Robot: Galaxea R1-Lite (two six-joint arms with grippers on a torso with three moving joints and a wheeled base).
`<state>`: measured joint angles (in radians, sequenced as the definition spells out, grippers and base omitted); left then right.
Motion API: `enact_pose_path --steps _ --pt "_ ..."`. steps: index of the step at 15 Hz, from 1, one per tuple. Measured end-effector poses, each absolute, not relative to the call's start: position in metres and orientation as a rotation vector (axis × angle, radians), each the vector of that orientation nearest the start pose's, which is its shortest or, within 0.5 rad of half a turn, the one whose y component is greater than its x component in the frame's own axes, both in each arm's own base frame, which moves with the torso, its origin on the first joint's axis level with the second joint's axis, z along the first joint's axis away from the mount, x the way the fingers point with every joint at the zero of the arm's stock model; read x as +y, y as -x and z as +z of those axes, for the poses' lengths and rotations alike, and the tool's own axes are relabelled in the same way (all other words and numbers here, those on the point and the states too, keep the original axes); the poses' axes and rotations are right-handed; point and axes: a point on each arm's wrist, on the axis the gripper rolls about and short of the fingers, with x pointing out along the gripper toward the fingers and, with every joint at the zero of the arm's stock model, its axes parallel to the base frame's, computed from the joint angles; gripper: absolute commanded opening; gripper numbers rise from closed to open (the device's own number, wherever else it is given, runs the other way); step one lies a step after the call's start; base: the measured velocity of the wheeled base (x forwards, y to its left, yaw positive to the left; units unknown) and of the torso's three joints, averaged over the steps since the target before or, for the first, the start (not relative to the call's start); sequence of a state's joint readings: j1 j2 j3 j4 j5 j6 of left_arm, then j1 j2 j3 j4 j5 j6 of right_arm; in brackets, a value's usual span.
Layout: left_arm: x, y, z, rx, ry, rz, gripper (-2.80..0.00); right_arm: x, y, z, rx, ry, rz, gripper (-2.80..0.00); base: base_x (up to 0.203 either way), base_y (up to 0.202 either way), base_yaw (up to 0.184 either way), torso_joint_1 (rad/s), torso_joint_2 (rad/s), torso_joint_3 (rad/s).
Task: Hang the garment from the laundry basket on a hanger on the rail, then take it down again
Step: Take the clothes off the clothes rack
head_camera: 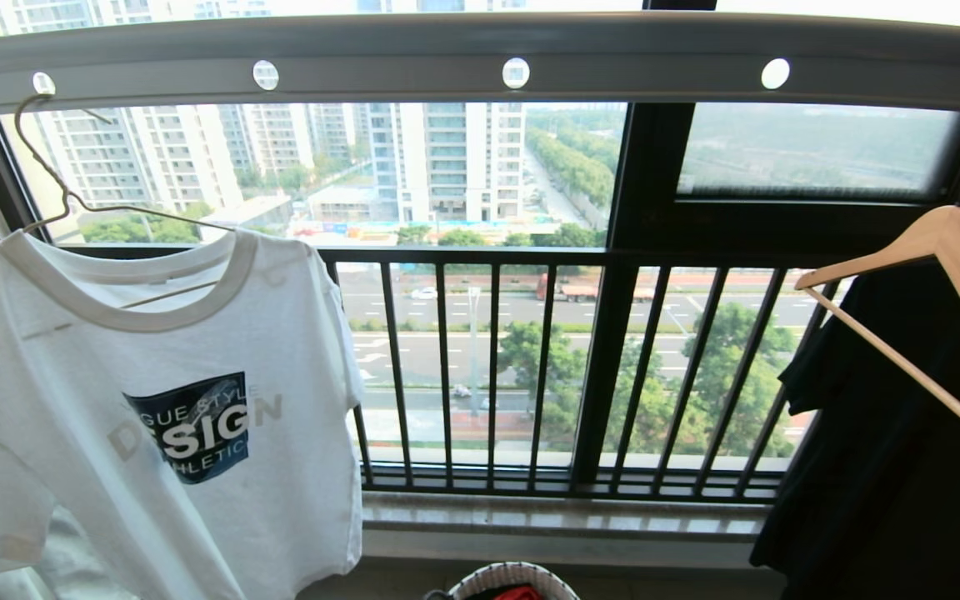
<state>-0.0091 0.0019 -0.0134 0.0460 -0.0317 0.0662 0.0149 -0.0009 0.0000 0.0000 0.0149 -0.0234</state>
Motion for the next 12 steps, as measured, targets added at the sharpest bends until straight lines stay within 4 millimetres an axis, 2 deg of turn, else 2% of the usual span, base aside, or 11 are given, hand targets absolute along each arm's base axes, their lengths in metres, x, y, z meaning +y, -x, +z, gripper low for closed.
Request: enact_pose_path --steps 12 --pt "-0.0005 0.0237 0.0743 0.034 -0.049 -0.041 -2.80 0.0000 0.0229 0.0755 -0.001 0.021 0.030 -2.80 0.000 0.000 0.000 0.000 0.00 0.000"
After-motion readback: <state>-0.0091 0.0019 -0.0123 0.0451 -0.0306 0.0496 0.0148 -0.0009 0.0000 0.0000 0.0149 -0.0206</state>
